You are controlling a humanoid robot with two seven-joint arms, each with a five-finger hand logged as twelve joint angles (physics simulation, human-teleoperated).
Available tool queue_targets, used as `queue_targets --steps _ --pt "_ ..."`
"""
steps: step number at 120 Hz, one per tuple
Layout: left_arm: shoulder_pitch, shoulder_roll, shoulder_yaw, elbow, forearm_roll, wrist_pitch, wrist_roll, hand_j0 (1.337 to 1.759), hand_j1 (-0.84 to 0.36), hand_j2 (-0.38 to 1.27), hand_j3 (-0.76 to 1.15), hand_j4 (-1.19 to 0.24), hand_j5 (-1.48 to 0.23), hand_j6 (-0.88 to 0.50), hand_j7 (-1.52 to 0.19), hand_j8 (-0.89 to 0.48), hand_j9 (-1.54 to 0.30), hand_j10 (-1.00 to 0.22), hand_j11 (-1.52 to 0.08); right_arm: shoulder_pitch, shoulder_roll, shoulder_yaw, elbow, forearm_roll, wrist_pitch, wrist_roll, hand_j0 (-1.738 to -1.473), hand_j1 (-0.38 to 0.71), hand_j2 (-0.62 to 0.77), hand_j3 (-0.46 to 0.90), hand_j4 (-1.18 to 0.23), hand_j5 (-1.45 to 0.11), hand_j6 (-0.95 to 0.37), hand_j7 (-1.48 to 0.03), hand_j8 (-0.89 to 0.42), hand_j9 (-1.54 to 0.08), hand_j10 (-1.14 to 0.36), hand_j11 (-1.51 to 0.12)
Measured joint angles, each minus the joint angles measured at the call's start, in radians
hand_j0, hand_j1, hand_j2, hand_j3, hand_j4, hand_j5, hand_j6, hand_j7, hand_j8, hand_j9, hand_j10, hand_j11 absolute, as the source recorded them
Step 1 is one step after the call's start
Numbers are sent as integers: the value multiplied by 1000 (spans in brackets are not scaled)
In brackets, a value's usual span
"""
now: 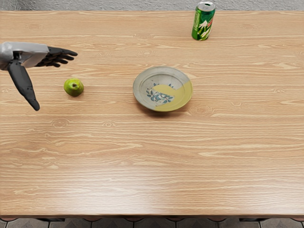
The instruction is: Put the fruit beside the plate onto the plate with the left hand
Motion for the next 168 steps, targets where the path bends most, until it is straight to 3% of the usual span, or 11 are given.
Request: queue_targets --steps 9,12,20,26,34,44,56,92,131,148,168 --pt "-3 -12 0 -1 4 0 15 1658 332 4 0 -22 -21 -24 -21 -23 -21 -21 -21 2 0 0 0 0 0 0 -1658 -349 0 0 0 0 0 0 0 0 0 0" --pt "-14 -50 -2 0 5 0 56 1658 332 5 0 -22 -22 -24 -21 -23 -21 -21 -21 2 0 0 0 0 -1 0 -1658 -349 0 0 0 0 0 0 0 0 0 0" --pt "-76 -150 -8 12 7 0 235 1658 332 5 0 -22 -21 -23 -21 -23 -21 -21 -21 4 0 -1 -1 0 -1 0 -1658 -349 0 0 0 0 0 0 0 0 0 0" --pt "-101 -224 -10 20 10 10 324 1658 332 4 0 -22 -21 -23 -21 -23 -21 -21 -21 3 0 -1 -1 -1 -1 0 -1658 -349 0 0 0 0 0 0 0 0 0 0" --pt "-103 -275 -8 26 62 66 392 1658 331 4 0 -21 -21 -22 -21 -22 -21 -20 -21 1 0 -2 -1 -1 -1 0 -1658 -349 0 0 0 0 0 0 0 0 0 0" --pt "-63 -316 -2 25 186 183 434 1658 331 4 0 -20 -21 -21 -21 -21 -21 -20 -21 -1 0 -3 -1 -1 -1 0 -1658 -349 0 0 0 0 0 0 0 0 0 0" --pt "8 -387 2 22 320 320 455 1658 331 4 0 -20 -21 -22 -21 -21 -21 -20 -21 -2 0 -2 -2 -1 -1 0 -1658 -349 0 0 0 0 0 0 0 0 0 0" --pt "78 -440 99 39 526 540 467 1658 326 6 0 -24 -27 -25 -26 -25 -26 -23 -26 -2 0 -1 -2 -1 -1 0 -1658 -349 0 0 0 0 0 0 0 0 0 0" --pt "109 -564 164 255 569 614 468 1658 182 31 0 -145 -183 -147 -183 -146 -183 -144 -183 -2 0 -1 -2 0 -1 0 -1658 -349 0 0 0 0 0 0 0 0 0 0" --pt "108 -664 211 399 618 676 468 1658 112 42 0 -204 -260 -205 -259 -205 -259 -203 -259 -2 0 -1 -2 0 -1 0 -1658 -349 0 0 0 0 0 0 0 0 0 0" --pt "109 -729 250 469 636 720 468 1658 74 49 0 -235 -301 -237 -301 -236 -301 -235 -301 -2 0 -1 -2 0 -1 0 -1658 -349 0 0 0 0 0 0 0 0 0 0"
